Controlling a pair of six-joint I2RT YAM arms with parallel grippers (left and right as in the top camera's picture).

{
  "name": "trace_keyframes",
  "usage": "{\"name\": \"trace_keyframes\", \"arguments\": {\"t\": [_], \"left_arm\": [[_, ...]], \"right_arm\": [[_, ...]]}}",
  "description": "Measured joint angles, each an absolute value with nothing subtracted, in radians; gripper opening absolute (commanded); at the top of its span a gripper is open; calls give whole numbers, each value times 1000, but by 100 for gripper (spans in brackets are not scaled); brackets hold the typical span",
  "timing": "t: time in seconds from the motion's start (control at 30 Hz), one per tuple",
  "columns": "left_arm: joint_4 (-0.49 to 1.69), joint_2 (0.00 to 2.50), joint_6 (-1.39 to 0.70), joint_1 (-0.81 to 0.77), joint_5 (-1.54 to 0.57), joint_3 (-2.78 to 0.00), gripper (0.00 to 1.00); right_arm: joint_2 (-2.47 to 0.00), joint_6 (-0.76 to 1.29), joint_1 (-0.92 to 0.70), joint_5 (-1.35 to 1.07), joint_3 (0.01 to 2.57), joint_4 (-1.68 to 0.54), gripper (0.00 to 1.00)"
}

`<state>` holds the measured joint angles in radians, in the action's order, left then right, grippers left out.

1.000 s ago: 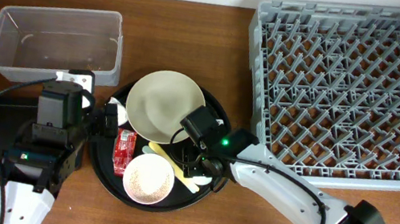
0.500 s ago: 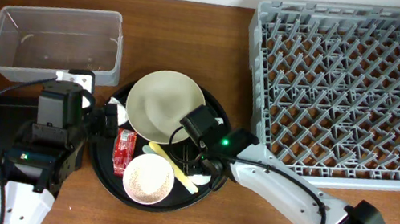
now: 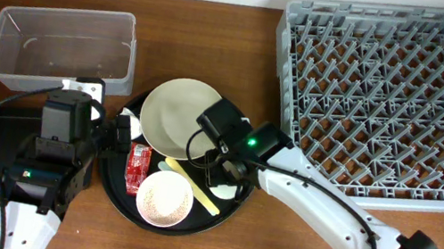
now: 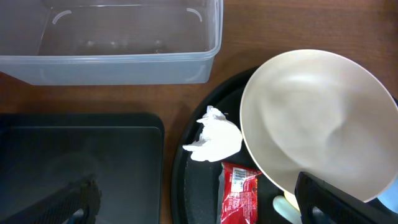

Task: Sort waste into correct bins and load items into the dishwasher rack
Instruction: 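Reach the right gripper to the white cup and grasp it, then carry the white cup to the rack's right side and release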

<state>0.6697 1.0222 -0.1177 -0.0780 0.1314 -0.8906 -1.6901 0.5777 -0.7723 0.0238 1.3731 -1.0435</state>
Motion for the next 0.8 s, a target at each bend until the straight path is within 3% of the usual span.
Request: {"name": "trace_keyframes", "arguments": {"t": [0.47, 0.8], "left_arm": [[670, 1022, -118, -78, 131, -891, 100], [670, 1023, -118, -78, 131, -891, 100]], "right_arm": [[-1514, 554, -744, 178, 1507, -1128, 63], [-1501, 546, -390, 359, 1507, -1181, 62]]}}
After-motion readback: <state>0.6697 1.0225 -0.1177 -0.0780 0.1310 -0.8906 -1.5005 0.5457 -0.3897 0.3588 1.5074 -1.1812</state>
